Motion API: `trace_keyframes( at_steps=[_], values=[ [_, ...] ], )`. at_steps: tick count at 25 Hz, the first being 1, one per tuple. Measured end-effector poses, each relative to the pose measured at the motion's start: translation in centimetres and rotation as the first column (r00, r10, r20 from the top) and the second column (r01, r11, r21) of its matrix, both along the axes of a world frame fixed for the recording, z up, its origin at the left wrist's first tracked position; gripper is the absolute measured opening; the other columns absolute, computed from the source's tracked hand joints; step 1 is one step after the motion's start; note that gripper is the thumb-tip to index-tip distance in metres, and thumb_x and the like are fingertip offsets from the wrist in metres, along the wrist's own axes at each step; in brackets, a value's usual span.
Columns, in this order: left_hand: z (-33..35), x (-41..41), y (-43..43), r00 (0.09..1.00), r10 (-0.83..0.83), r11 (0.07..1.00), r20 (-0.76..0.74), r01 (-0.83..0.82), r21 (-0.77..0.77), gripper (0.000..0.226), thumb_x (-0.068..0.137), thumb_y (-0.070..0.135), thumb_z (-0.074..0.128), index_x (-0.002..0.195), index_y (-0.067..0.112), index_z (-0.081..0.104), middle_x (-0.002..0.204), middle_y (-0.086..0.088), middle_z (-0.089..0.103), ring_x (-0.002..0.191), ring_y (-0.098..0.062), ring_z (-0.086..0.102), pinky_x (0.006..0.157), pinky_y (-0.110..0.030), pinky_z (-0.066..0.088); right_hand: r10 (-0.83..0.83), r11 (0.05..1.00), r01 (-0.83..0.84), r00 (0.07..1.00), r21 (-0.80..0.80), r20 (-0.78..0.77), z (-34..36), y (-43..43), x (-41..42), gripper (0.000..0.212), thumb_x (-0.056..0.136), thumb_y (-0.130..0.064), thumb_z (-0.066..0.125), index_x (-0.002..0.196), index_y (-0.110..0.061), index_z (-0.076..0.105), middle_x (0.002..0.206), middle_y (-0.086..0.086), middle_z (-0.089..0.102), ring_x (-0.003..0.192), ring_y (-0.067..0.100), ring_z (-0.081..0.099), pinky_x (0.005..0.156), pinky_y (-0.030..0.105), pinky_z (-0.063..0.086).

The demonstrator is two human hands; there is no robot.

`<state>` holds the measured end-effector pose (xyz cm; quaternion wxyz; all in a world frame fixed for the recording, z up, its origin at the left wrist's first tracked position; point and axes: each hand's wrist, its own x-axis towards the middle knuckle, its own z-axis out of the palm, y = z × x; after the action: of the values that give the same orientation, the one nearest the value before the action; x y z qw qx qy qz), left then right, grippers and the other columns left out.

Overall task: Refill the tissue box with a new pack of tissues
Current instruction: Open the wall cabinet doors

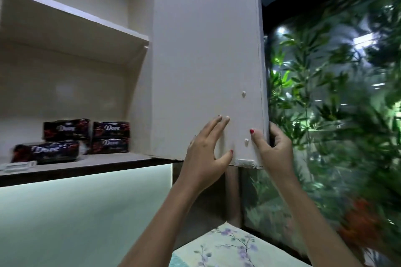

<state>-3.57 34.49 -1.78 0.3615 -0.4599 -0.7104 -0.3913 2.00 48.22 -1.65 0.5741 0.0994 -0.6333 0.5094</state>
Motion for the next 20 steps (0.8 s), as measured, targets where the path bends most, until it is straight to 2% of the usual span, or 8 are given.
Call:
trace_keyframes(
  at_steps=[2,4,9,11,13,14,17,20],
  values=[
    [-0.2,-1.0,1.6,1.000,0.010,1.000,-0.014,-0.010,-0.021,0.068,0.081,0.028,0.057,0.139,0.040,0.023,0.151,0.014,0.026,0.124,0.010,0.020,0.113,-0.044,0.031,-0.041,0.999,0.041,0.999,-0.015,0.026,0.0,2.2,-1.4,0.021,0.086,-0.016,0.057,0.107,-0.015,0.060,0.100,0.007,0.066,0.091,0.020,0.063,0.077,0.030,0.051],
    [-0.2,-2.3,2.7,0.999,0.035,0.999,-0.018,-0.036,-0.037,0.068,0.081,0.027,0.058,0.139,0.040,0.024,0.152,0.013,0.026,0.125,0.009,0.020,0.113,-0.044,0.031,-0.030,0.999,0.032,0.997,-0.026,0.069,0.0,4.2,-2.7,0.031,0.088,-0.018,0.054,0.117,-0.008,0.055,0.106,0.011,0.065,0.094,0.023,0.062,0.070,0.019,0.049],
    [-0.8,-4.3,4.4,0.994,0.111,0.994,-0.018,-0.111,0.012,0.064,0.081,0.027,0.058,0.138,0.035,0.029,0.151,0.010,0.028,0.139,-0.009,0.024,0.114,-0.042,0.029,0.000,1.000,0.000,1.000,-0.006,0.031,-0.4,5.7,-4.2,0.032,0.088,-0.020,0.053,0.118,-0.009,0.055,0.105,0.007,0.065,0.089,0.011,0.061,0.066,0.011,0.050],
    [-1.1,-4.2,4.7,0.992,0.121,0.993,-0.025,-0.121,0.012,0.063,0.081,0.027,0.058,0.137,0.034,0.031,0.151,0.010,0.026,0.140,-0.012,0.021,0.113,-0.039,0.027,0.001,1.000,-0.001,0.999,0.003,0.033,-0.4,5.7,-4.1,0.033,0.088,-0.020,0.053,0.118,-0.008,0.055,0.102,0.005,0.064,0.086,0.005,0.060,0.061,0.005,0.049],
    [-1.0,-3.9,4.6,0.992,0.123,0.992,-0.019,-0.123,-0.010,0.063,0.081,0.025,0.058,0.137,0.033,0.031,0.152,0.009,0.024,0.141,-0.012,0.018,0.113,-0.038,0.026,0.000,1.000,0.001,0.999,-0.016,0.047,-0.4,5.5,-3.9,0.034,0.087,-0.022,0.054,0.118,-0.008,0.055,0.103,0.006,0.065,0.084,0.007,0.061,0.061,0.007,0.050],
    [-0.8,-3.7,4.4,0.992,0.124,0.992,-0.017,-0.124,-0.007,0.062,0.081,0.026,0.057,0.137,0.033,0.031,0.152,0.010,0.025,0.140,-0.011,0.019,0.113,-0.039,0.027,-0.042,0.998,0.043,0.998,-0.040,0.044,-0.4,5.3,-3.7,0.034,0.086,-0.023,0.056,0.117,-0.009,0.055,0.104,0.007,0.066,0.086,0.011,0.063,0.064,0.013,0.052],
    [-0.1,-3.1,3.5,0.995,0.097,0.995,0.005,-0.097,0.034,0.061,0.076,0.031,0.051,0.135,0.035,0.035,0.150,0.010,0.030,0.137,-0.009,0.028,0.112,-0.048,0.031,-0.301,0.951,0.297,0.952,-0.082,-0.049,0.1,3.5,-2.6,0.038,0.082,-0.018,0.060,0.118,-0.013,0.050,0.114,0.009,0.063,0.102,0.020,0.060,0.084,0.033,0.052],
    [0.6,-1.9,1.8,0.996,0.084,0.996,0.009,-0.084,0.023,0.060,0.075,0.034,0.050,0.134,0.037,0.035,0.148,0.011,0.034,0.135,-0.008,0.031,0.110,-0.054,0.031,-0.504,0.852,0.523,0.834,0.034,-0.224,0.9,0.6,-1.2,0.041,0.078,-0.011,0.055,0.119,-0.008,0.049,0.125,0.013,0.054,0.116,0.023,0.051,0.097,0.025,0.040]
  ],
)
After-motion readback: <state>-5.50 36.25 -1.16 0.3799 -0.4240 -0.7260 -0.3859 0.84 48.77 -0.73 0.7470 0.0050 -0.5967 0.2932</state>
